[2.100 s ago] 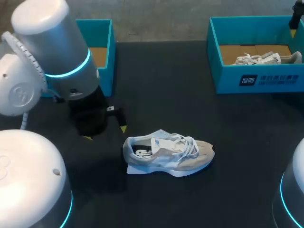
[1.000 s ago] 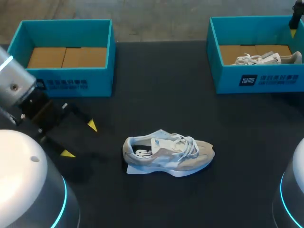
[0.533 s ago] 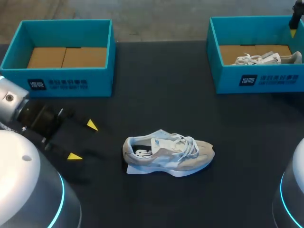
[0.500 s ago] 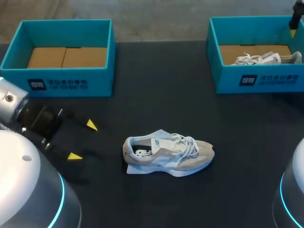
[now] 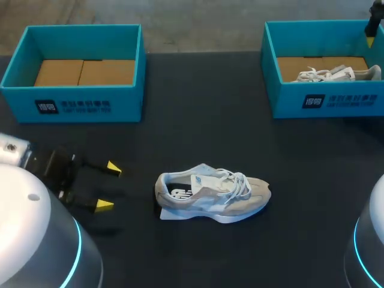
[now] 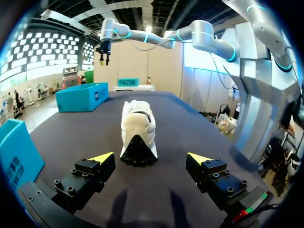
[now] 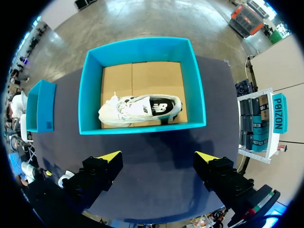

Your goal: Take the shoe out of the shoebox, open the shoe tongue, remove and reinsert the insole, then place the shoe into the shoebox

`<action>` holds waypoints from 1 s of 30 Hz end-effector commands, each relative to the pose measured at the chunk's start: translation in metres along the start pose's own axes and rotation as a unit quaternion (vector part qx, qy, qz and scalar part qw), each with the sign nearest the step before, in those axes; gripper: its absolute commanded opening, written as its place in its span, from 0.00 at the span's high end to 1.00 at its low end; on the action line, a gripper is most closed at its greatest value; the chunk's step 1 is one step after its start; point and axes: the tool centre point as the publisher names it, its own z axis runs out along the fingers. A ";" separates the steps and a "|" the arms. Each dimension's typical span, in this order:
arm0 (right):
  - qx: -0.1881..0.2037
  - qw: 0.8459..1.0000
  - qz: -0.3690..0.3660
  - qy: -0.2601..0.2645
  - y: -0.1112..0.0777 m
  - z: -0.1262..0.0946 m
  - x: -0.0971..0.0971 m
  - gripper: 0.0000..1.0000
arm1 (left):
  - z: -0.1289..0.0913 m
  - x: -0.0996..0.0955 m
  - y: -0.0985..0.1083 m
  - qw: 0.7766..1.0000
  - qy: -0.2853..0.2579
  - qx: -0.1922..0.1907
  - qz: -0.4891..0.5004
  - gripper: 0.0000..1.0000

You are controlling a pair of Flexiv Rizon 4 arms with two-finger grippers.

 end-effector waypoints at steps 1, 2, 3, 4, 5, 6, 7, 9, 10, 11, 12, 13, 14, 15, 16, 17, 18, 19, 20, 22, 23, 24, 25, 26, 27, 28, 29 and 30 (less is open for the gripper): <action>0.000 1.000 0.001 -0.001 -0.001 0.000 0.000 0.00 | 0.015 -0.004 0.016 1.000 -0.008 0.010 -0.003 0.00; 0.000 1.000 0.001 -0.001 -0.001 0.000 0.000 0.00 | 0.019 -0.006 0.019 1.000 -0.019 0.009 -0.008 0.00; 0.000 1.000 0.001 -0.001 -0.001 0.000 0.000 0.00 | 0.022 -0.008 0.021 1.000 -0.020 0.016 -0.017 0.00; 0.000 1.000 0.001 -0.001 -0.001 0.000 0.000 0.00 | 0.024 -0.010 0.023 0.999 -0.025 0.019 -0.022 0.00; 0.000 1.000 0.001 -0.001 -0.001 0.000 0.000 0.00 | 0.026 -0.011 0.024 0.999 -0.029 0.022 -0.027 0.00; 0.000 1.000 0.001 -0.001 -0.001 0.000 0.000 0.00 | 0.027 -0.011 0.024 0.999 -0.031 0.023 -0.030 0.00; 0.000 1.000 0.001 -0.001 -0.001 0.000 0.000 0.00 | 0.028 -0.011 0.024 0.999 -0.035 0.024 -0.032 0.00; 0.000 1.000 0.001 -0.001 -0.001 0.000 0.000 0.00 | 0.029 -0.012 0.025 0.999 -0.038 0.026 -0.029 0.00; 0.000 1.000 0.001 -0.001 -0.001 0.000 0.000 0.00 | 0.029 -0.013 0.025 0.998 -0.036 0.028 -0.031 0.00; 0.000 1.000 0.001 -0.001 -0.001 0.000 0.000 0.00 | 0.031 -0.014 0.027 0.998 -0.038 0.028 -0.029 0.00; 0.000 1.000 0.001 -0.001 -0.001 0.000 0.000 0.00 | 0.033 -0.016 0.029 0.999 -0.037 0.030 -0.026 0.00; 0.000 1.000 0.001 -0.001 -0.001 0.000 0.000 0.00 | 0.035 -0.018 0.031 0.999 -0.034 0.031 -0.027 0.00; 0.000 1.000 0.001 -0.001 -0.001 0.000 0.000 0.00 | 0.037 -0.020 0.034 0.999 -0.034 0.031 -0.025 0.00; 0.000 1.000 0.001 -0.001 -0.001 0.000 0.000 0.00 | 0.038 -0.020 0.035 0.999 -0.035 0.033 -0.025 0.00; 0.000 1.000 0.001 -0.001 -0.001 0.000 0.000 0.00 | 0.039 -0.022 0.037 0.998 -0.037 0.040 -0.037 0.00; 0.000 1.000 0.001 -0.001 -0.001 0.000 0.000 0.00 | 0.041 -0.023 0.038 0.998 -0.039 0.042 -0.039 0.00; 0.000 1.000 0.001 -0.001 -0.001 0.000 0.000 0.00 | 0.043 -0.022 0.040 0.997 -0.037 0.048 -0.044 0.00; 0.000 1.000 0.001 -0.001 -0.001 0.000 0.000 0.00 | 0.044 -0.022 0.040 0.997 -0.039 0.050 -0.049 0.00; 0.000 1.000 0.001 -0.001 -0.001 0.000 0.000 0.00 | 0.047 -0.021 0.040 0.997 -0.042 0.051 -0.049 0.00; 0.000 1.000 0.001 -0.001 -0.001 0.000 0.000 0.00 | 0.053 -0.018 0.039 0.996 -0.045 0.053 -0.048 0.00; 0.000 1.000 0.001 -0.001 -0.001 0.000 0.000 0.00 | 0.056 -0.017 0.038 0.996 -0.044 0.054 -0.047 0.00; 0.000 1.000 0.001 -0.001 -0.001 0.000 0.000 0.00 | 0.059 -0.017 0.038 0.996 -0.049 0.054 -0.041 0.00; 0.000 1.000 0.001 -0.001 -0.001 0.000 0.000 0.00 | 0.061 -0.016 0.038 0.996 -0.051 0.055 -0.041 0.00; 0.000 1.000 0.001 -0.001 -0.001 0.000 0.000 0.00 | 0.063 -0.017 0.037 0.996 -0.051 0.059 -0.043 0.00; 0.000 1.000 0.001 -0.001 -0.001 0.000 0.000 0.00 | 0.065 -0.017 0.037 0.996 -0.053 0.061 -0.042 0.00; 0.000 1.000 0.001 -0.001 -0.001 0.000 0.000 0.00 | 0.067 -0.016 0.038 0.996 -0.051 0.066 -0.041 0.00; 0.000 1.000 0.001 -0.001 -0.001 0.000 0.000 0.00 | 0.068 -0.016 0.038 0.995 -0.052 0.071 -0.041 0.00; 0.000 1.000 0.001 -0.001 -0.001 0.000 0.000 0.00 | 0.070 -0.016 0.038 0.995 -0.057 0.072 -0.038 0.00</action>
